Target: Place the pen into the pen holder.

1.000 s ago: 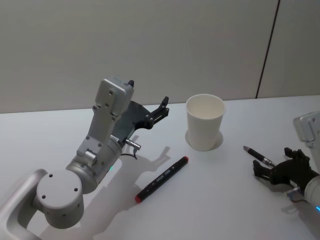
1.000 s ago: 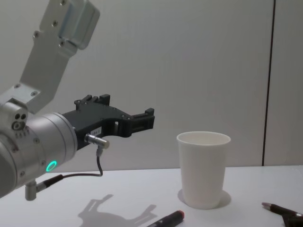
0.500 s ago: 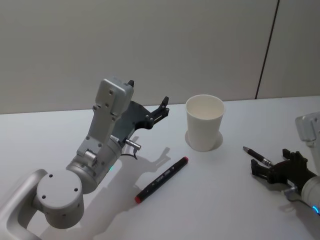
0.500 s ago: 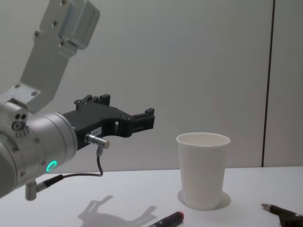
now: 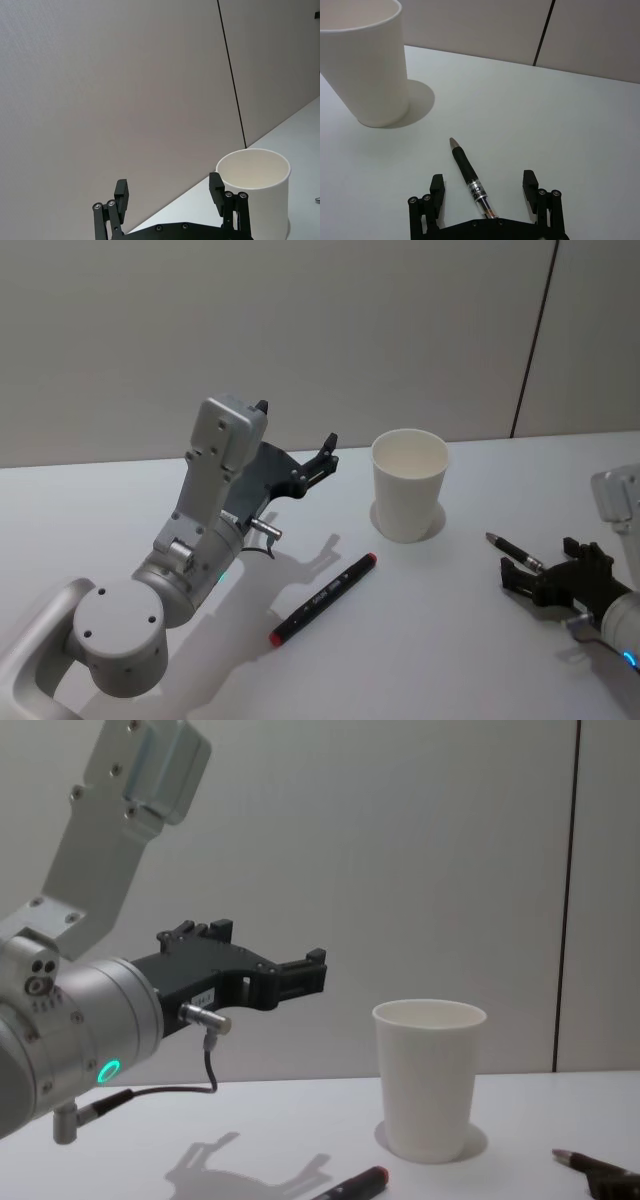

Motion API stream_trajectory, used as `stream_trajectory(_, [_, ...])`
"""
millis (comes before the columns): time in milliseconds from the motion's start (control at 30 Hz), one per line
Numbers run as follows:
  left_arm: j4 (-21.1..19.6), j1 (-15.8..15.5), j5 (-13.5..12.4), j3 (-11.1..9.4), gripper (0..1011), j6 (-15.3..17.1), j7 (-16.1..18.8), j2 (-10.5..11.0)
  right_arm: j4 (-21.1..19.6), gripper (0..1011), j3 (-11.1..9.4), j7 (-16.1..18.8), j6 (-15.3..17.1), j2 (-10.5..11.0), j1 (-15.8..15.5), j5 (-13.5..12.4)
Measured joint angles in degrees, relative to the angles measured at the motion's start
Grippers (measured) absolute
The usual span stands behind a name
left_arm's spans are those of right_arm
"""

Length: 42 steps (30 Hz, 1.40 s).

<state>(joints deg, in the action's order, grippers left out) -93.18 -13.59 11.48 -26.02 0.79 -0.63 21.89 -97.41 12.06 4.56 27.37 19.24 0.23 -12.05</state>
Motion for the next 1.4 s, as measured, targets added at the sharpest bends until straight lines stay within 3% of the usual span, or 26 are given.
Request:
stream_trajectory(800, [0.0,0.0,0.0,0.0,1001,0.0,0.0,0.0,-1.66,1001,-0.4,0.54,-1.22,0.1,-0.18,-0.25])
stream_trajectory(1400, [0.0,0.0,0.0,0.0,1001,0.0,0.0,0.0,-1.09,1001,-0.42,0.77,-0.25,0.03,-0.25,0.5])
